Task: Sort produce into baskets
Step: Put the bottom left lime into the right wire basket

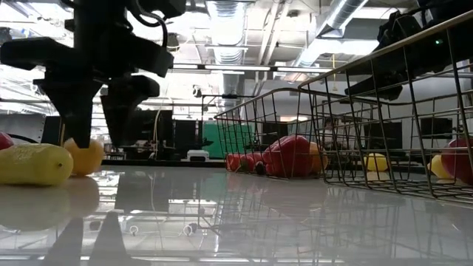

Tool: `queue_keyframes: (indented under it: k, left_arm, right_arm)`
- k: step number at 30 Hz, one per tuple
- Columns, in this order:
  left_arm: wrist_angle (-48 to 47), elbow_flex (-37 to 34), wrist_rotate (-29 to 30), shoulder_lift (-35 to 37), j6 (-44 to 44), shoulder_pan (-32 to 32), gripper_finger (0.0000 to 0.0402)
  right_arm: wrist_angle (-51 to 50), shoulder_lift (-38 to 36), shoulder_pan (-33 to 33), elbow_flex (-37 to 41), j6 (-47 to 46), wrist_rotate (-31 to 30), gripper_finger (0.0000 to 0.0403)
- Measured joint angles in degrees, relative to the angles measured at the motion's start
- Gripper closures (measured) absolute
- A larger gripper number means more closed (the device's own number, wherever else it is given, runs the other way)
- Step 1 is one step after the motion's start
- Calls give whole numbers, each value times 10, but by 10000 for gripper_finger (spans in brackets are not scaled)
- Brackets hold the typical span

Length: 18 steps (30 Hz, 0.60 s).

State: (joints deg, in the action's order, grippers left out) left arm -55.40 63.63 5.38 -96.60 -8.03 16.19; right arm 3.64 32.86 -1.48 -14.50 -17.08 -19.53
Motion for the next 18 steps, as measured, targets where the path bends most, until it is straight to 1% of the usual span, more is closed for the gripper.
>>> queue_keyframes:
  k: [3,6,9,14,18]
  left_arm:
    - [-37,11,2,0,0,0,166]
    - [-76,21,28,0,-19,0,171]
    - [-91,20,46,0,-29,0,172]
    - [-112,18,65,0,-20,0,172]
    - [-142,18,89,0,-82,-4,172]
  right_arm:
    - [0,0,0,0,0,0,17]
    - [0,1,0,0,-4,0,17]
    - [0,1,1,0,-4,0,17]
    - [0,1,5,0,-4,0,17]
    - [0,1,4,0,-5,0,17]
